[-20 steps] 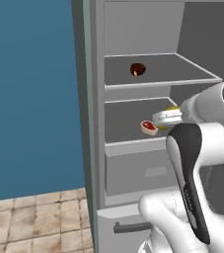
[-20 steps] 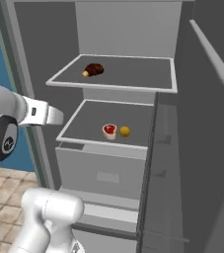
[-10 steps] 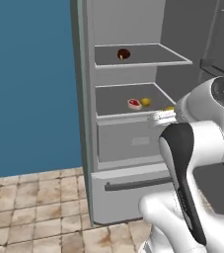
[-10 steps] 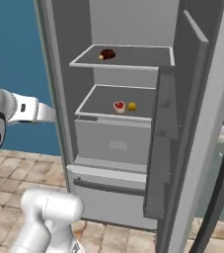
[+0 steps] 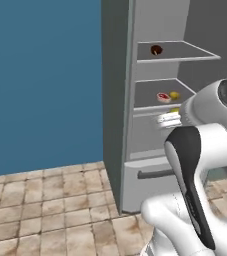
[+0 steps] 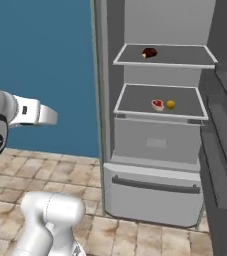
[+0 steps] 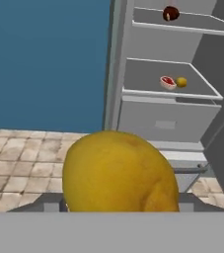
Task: Place one lemon and one steak in each tupperware on the nearby counter, to pack two identical lunches.
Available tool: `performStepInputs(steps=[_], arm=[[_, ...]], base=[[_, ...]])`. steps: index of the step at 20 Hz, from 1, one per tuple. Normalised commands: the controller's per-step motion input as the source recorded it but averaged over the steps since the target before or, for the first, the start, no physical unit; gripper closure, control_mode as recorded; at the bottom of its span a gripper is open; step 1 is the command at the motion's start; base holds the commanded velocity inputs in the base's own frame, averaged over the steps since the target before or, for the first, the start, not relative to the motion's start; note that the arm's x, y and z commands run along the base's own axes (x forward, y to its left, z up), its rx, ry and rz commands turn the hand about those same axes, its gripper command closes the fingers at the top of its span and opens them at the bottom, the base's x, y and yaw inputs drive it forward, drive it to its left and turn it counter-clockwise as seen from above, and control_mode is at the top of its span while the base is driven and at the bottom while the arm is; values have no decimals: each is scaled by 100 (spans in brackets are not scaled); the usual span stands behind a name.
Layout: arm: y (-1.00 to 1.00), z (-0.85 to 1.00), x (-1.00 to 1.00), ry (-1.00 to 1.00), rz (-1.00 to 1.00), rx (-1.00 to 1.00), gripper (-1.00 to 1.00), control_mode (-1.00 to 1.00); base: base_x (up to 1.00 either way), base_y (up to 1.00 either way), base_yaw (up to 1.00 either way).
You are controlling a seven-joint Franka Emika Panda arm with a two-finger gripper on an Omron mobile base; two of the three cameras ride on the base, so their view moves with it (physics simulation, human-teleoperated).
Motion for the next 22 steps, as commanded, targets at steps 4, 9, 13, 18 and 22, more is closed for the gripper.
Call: performStepInputs(steps=[4,9,13,18,22], arm=[[0,0,0,0,0,0,100,100],[0,0,0,0,0,0,100,100],[0,0,0,0,0,0,100,100],[0,0,0,0,0,0,100,100],[0,0,0,0,0,0,100,100]], base=[[-29,92,-40],[-33,48,-67],[-39,11,-77],[-46,3,-75],[-50,2,-76]])
